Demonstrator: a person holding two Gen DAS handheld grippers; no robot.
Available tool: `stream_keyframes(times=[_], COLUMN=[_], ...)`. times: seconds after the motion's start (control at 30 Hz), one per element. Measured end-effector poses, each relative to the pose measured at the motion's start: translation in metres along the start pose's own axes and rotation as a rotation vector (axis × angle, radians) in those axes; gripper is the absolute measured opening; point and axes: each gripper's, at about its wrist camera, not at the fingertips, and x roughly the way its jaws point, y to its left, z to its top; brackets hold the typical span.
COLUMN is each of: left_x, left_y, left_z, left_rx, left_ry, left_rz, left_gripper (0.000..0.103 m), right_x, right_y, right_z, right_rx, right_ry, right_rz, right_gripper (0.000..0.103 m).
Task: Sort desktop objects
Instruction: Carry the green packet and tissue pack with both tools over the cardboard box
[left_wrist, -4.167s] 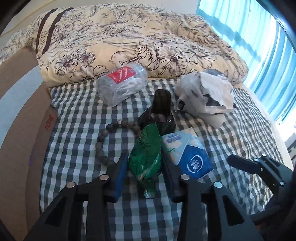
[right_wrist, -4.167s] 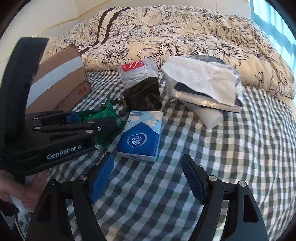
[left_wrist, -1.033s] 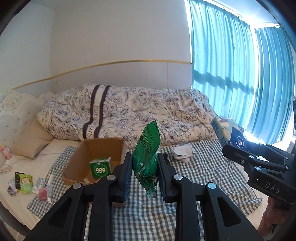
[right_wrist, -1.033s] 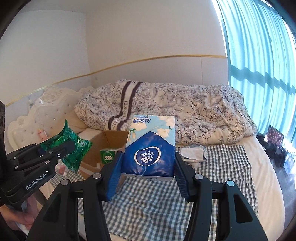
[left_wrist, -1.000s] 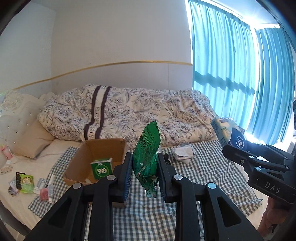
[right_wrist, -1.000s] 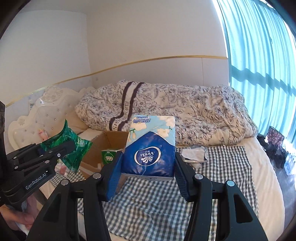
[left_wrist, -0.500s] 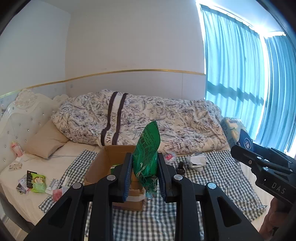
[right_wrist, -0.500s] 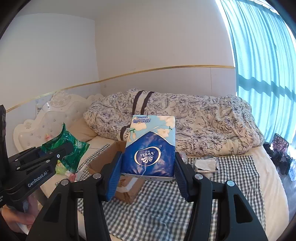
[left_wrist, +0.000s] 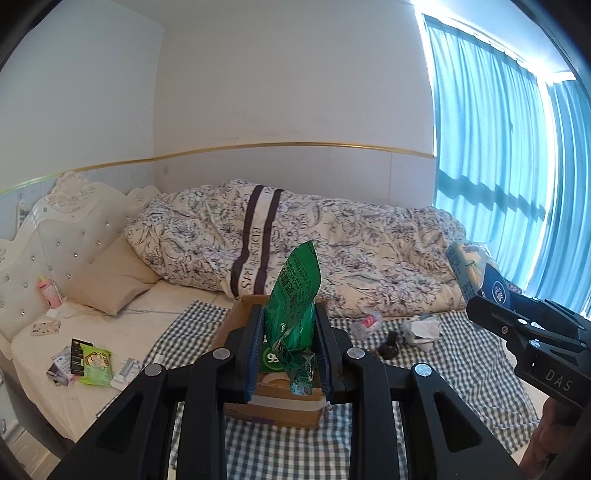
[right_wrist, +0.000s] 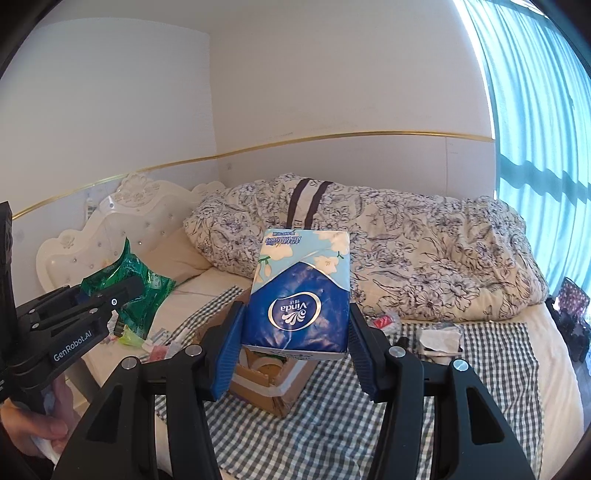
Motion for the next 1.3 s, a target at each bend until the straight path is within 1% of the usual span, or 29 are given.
stream_keyframes(times=[0.3, 0.57, 1.0, 1.3], left_x=[0.021, 0.049, 0.123, 0.17], left_y=[0.025, 0.041, 0.06, 0.07], left_z=[0.003, 0.0, -0.019, -0.034], left_rx=[-0.025, -0.031, -0.059, -0.054], left_ry=[0.005, 0.03, 0.125, 0.178], left_rz=[0.03, 0.036, 0.032, 0.022], left_gripper=[0.026, 0.026, 0.026, 0.026], right_x=[0.03, 0.067, 0.143, 0.194], right_y=[0.016, 0.023, 0.029, 0.037], right_z=[0.01, 0.005, -0.009, -0.024], right_rx=[-0.032, -0.054, -0.07, -0.104], right_ry=[0.01, 0.053, 0.127, 0.194], right_rz=[0.026, 0.04, 0.053, 0.069], right_gripper=[0.053, 0.053, 0.053, 0.053])
